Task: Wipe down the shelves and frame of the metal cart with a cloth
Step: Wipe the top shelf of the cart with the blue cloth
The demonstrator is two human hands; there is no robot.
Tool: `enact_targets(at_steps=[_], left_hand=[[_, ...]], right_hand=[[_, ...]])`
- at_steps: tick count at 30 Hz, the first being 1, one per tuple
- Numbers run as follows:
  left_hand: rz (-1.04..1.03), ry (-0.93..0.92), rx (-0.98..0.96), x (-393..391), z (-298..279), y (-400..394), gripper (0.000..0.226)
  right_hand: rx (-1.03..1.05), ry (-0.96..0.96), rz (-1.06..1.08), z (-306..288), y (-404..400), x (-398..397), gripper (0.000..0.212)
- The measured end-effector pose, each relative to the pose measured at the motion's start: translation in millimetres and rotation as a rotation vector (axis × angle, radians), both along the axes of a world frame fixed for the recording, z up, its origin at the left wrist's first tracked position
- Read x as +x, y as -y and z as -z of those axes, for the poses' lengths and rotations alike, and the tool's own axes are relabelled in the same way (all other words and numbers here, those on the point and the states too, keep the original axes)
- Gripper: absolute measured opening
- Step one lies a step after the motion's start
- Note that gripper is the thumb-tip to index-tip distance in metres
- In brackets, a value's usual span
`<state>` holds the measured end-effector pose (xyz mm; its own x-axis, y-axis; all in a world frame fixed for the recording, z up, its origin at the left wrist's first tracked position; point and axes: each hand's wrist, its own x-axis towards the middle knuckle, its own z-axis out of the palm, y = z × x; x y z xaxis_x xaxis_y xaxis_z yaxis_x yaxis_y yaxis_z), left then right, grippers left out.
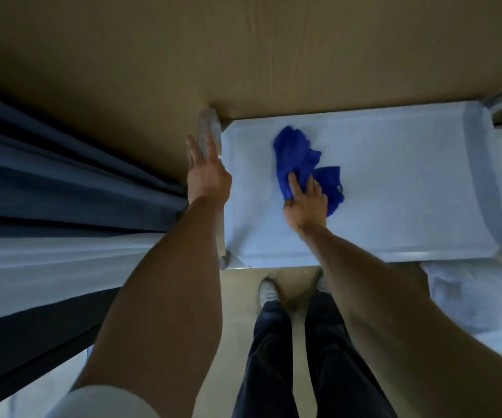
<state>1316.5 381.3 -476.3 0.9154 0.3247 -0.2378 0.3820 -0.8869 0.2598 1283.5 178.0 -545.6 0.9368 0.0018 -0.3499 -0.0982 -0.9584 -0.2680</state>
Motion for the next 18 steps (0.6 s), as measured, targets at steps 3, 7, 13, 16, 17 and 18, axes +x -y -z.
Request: enact_targets(at_steps=[3, 7, 13, 16, 17, 18], left_hand=[[-0.037, 0.029, -0.052, -1, -5, 0, 0.089], [-0.042, 0.043, -0.066, 2, -5, 1, 0.088], [-0.003, 0.056, 0.062, -2, -6, 4, 0.086], [0.037, 0.024, 0.233, -3, -7, 7, 0.085], [0.036, 0.024, 0.278, -6, -7, 9, 0.084], [0.015, 0.032, 0.3, -11, -6, 12, 0.081]], right_hand=[[0.145, -0.027, -0.211, -1, -53, -58, 0.065], [0.096, -0.05, -0.557, 4, -89, -113, 0.074], [0.148, 0.079, -0.524, 9, -88, -151, 0.086], [0.09, 0.137, -0.517, 19, -59, -163, 0.082], [0.065, 0.155, -0.516, 22, -41, -165, 0.084], [0.042, 0.166, -0.498, 24, -18, -166, 0.086]])
